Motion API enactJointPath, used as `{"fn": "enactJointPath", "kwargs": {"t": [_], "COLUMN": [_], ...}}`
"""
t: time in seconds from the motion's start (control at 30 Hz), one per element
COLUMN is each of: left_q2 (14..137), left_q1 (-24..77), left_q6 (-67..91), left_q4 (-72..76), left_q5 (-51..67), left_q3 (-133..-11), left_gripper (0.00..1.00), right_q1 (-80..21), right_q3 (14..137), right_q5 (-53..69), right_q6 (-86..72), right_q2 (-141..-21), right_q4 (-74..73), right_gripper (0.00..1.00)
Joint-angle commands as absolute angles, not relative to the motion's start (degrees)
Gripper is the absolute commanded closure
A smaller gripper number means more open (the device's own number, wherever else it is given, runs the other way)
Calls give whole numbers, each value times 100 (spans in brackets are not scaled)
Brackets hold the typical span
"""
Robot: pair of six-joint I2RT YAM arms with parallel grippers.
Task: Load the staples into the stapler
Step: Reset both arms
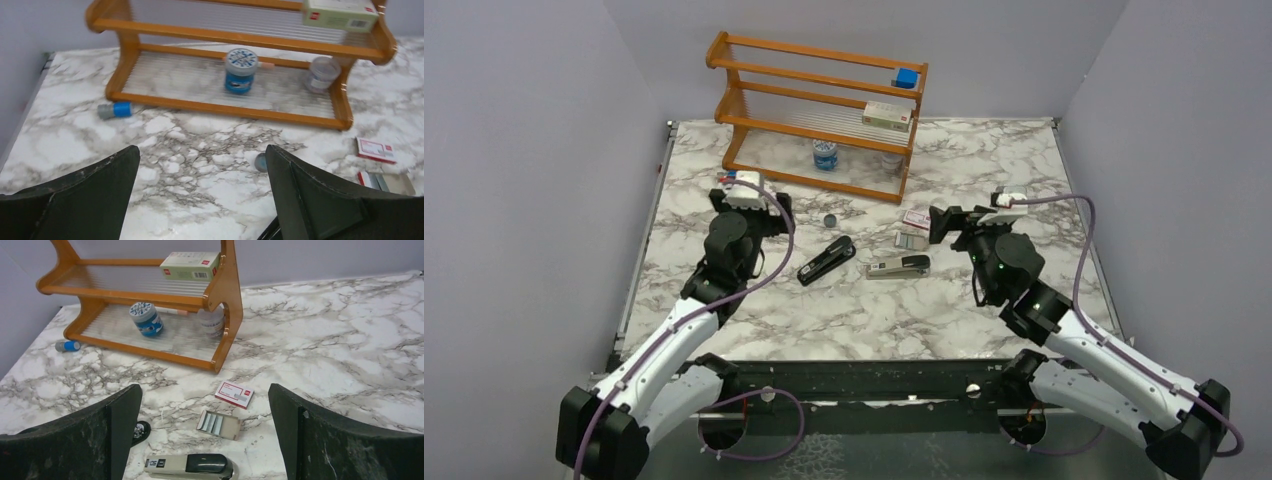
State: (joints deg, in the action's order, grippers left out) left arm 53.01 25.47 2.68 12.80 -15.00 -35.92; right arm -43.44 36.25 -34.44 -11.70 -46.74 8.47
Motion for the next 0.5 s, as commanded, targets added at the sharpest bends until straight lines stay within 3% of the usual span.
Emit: {"fn": "enactJointPath", "kwargs": {"t": [0.0,0.47], "left_q2": [4623,3642], "left_q1": [2514,2515], "left_q6": [1203,1134], "left_q4": [1370,1093], "left_q5": [-3245,-4048], "left_q3": [-3036,-2700], "left_gripper": [1,1], "right_q1": [-4342,-4342], "right_q3": [3290,3015], "right_q5": [-3719,-3976], "right_q6": [-978,-665], "right_q2": [-4285,-4189], "right_q4": [876,1137], "right_gripper": [0,0]}}
